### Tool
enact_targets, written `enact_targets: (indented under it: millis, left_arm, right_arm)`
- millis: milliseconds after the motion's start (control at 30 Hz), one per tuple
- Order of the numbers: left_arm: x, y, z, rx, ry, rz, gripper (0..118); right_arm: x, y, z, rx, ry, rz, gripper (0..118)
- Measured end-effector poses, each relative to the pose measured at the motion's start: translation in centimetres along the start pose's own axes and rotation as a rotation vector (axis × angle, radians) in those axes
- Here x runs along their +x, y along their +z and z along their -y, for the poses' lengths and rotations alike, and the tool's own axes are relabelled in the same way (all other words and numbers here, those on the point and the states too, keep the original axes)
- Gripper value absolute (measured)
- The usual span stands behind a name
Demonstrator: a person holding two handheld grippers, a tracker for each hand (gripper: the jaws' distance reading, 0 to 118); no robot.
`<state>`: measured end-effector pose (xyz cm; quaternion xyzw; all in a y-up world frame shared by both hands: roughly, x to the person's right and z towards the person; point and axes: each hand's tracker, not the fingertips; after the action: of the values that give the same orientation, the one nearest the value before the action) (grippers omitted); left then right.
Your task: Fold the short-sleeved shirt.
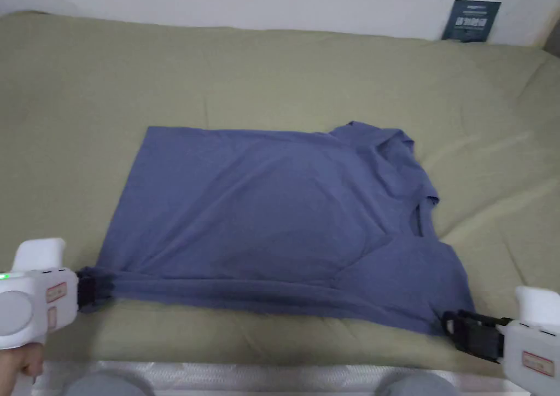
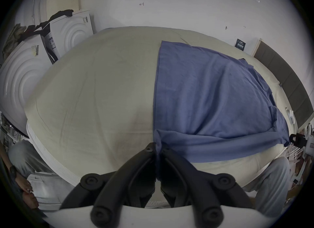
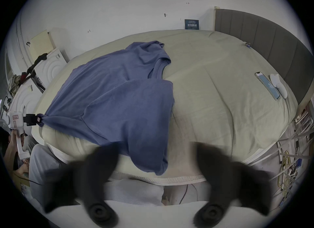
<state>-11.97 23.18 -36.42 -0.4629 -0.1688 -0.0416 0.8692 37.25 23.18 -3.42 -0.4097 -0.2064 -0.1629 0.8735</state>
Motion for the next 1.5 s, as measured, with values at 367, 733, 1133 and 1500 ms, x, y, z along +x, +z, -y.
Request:
enact_targets:
  millis: [367,733,1133,1500]
  left_arm:
    - [1.0,0.7,-0.1,0.011,-0.039,-0.032,0]
    - [-0.2,1.4,-0.8,0.011,-0.031,-0.007,0]
    - [0.9,1.2,-7.0,0.085,-0.093,0.007,0]
    - [2.5,-5.3,-15.0,0.065,-0.087,-0.002,0]
  right_arm:
    - [0.9,-3.2,-0.3,-0.046,0.047,0.006,101]
    - [0.3,-1.2,-1.8,-0.019,0.091,-0.060,10]
    - [-0.9,-0.8,-10.1,0.067,0.085,-0.084,10]
    - [-1.9,-8.8,-19.1,0.005,0.066,-0.063,10]
